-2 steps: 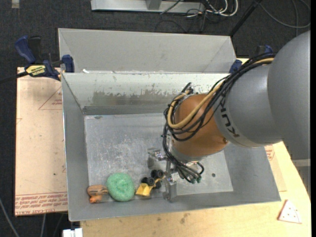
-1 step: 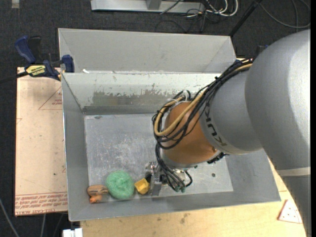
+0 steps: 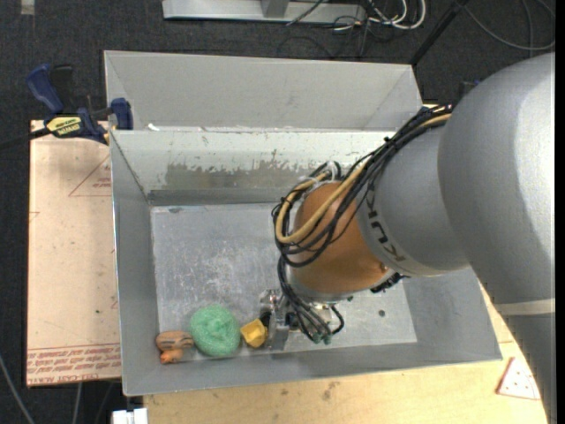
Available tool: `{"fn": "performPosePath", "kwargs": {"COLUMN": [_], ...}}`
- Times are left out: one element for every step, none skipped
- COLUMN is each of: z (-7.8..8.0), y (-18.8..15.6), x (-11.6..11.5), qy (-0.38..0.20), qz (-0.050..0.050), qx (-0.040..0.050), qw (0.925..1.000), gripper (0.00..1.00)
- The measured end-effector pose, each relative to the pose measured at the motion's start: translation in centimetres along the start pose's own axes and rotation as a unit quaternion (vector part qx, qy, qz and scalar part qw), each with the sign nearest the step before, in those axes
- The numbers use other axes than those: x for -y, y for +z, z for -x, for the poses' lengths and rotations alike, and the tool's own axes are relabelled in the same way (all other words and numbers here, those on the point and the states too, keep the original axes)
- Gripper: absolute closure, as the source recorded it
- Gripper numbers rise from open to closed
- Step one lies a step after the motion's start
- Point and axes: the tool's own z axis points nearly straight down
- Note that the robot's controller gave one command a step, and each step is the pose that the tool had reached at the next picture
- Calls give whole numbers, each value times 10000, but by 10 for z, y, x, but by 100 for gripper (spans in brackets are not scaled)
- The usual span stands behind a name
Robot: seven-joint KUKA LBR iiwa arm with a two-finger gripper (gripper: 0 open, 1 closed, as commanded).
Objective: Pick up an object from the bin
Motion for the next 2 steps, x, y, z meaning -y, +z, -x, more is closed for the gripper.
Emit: {"fn": "performPosePath", "kwargs": {"z": [0, 0], "y": [-114, -114], "x": [-3, -3], "qy": [-49, -49], "qz": [-1, -1], "qx": [5, 5], "qw": [10000, 10000], "gripper": [100, 100]}}
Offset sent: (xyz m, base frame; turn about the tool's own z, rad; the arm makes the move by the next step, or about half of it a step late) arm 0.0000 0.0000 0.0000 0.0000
